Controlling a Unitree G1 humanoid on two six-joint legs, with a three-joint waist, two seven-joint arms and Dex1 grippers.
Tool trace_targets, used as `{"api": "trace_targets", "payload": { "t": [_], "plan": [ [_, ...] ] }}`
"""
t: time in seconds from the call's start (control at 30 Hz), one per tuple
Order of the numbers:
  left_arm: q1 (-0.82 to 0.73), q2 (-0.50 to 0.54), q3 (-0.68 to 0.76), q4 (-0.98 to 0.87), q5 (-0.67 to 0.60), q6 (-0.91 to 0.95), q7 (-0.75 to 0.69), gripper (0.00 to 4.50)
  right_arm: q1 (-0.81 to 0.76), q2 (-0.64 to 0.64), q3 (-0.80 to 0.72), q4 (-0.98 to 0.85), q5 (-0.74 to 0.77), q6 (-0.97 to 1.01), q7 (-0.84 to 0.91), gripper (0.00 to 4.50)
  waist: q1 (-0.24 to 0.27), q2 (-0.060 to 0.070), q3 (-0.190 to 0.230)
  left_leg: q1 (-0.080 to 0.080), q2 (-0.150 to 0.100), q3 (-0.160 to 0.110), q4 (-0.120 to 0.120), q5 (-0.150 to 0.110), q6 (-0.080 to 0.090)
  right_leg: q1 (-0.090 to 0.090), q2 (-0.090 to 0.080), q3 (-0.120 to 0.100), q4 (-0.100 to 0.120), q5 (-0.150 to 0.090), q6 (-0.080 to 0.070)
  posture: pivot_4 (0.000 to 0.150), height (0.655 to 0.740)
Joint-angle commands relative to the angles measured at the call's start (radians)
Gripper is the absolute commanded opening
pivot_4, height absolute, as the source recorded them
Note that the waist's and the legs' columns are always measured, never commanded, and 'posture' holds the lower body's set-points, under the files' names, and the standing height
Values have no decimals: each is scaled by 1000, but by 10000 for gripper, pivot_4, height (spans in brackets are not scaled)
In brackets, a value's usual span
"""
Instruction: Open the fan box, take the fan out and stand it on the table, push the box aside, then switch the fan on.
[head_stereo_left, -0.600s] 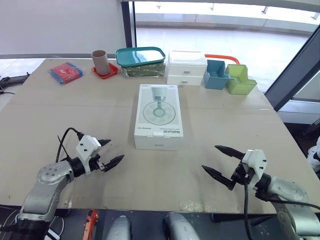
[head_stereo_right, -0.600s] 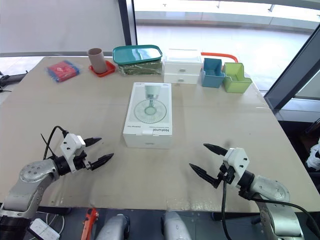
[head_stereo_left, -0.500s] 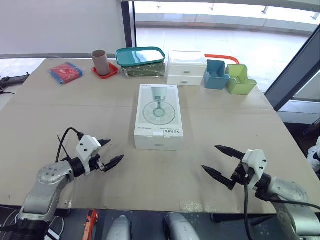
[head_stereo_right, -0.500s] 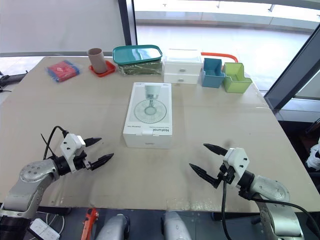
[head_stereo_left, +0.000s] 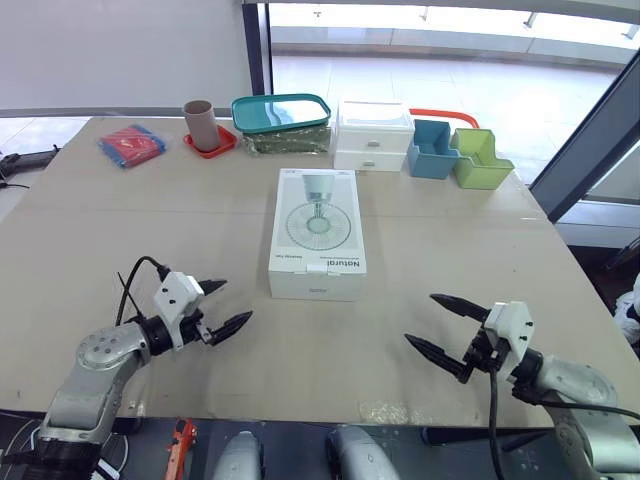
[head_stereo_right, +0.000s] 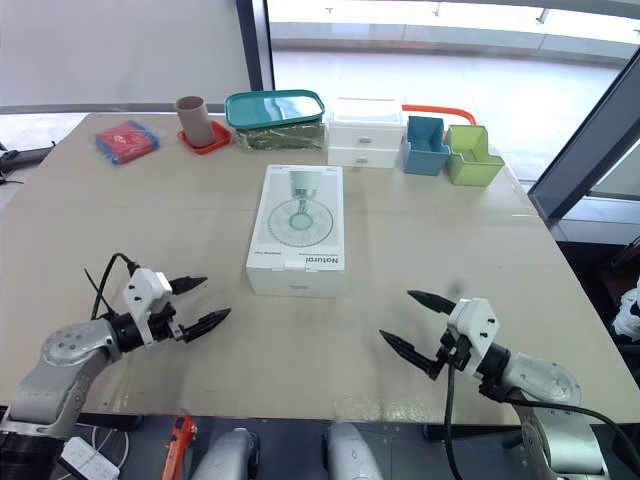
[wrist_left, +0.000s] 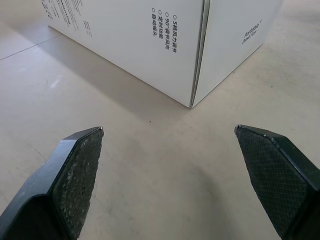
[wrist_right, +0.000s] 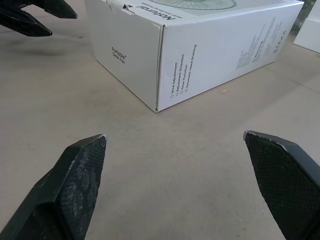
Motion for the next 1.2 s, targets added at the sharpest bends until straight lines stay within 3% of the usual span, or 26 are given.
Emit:
{"api": "trace_targets", "payload": {
  "t": [0.03,0.83,0.97,1.0,1.03,1.1,1.2],
  "plan": [
    [-14,-2,9,-13,-5,-25,2,44769,6,-10,-20,-20,0,-17,-1,45000,0,0,0,0,0,0,0,0,0,0,0,0,0,0,0,1500,7400],
    [-20,-25,43,-31,-51,-22,8,44769,-20,-9,2,-36,-7,0,-16,45000,0,0,0,0,0,0,0,0,0,0,0,0,0,2,-4,1500,7400],
    [-40,-4,65,-83,-117,15,-18,44769,-22,-9,4,-47,-3,4,-15,45000,0,0,0,0,0,0,0,0,0,0,0,0,0,3,-4,1500,7400],
    [-51,3,70,-96,-143,43,-23,42364,-22,-9,5,-50,-3,5,-16,45000,0,0,0,0,0,0,0,0,0,0,0,0,0,3,-4,1500,7400],
    [-57,8,73,-103,-159,62,-26,37192,-22,-8,6,-52,-3,5,-16,45000,0,0,0,0,0,0,0,0,0,0,0,0,0,3,-4,1500,7400],
    [-93,21,72,-143,-213,109,-40,34395,-30,-8,8,-65,0,12,-20,45000,0,0,0,0,0,0,0,0,0,0,0,0,0,2,-4,1500,7400],
    [-168,21,44,-153,-222,142,-43,23208,-47,-9,10,-83,7,25,-27,45000,0,0,0,0,0,0,0,0,0,0,0,0,0,2,-4,1500,7400]
  ]
}}
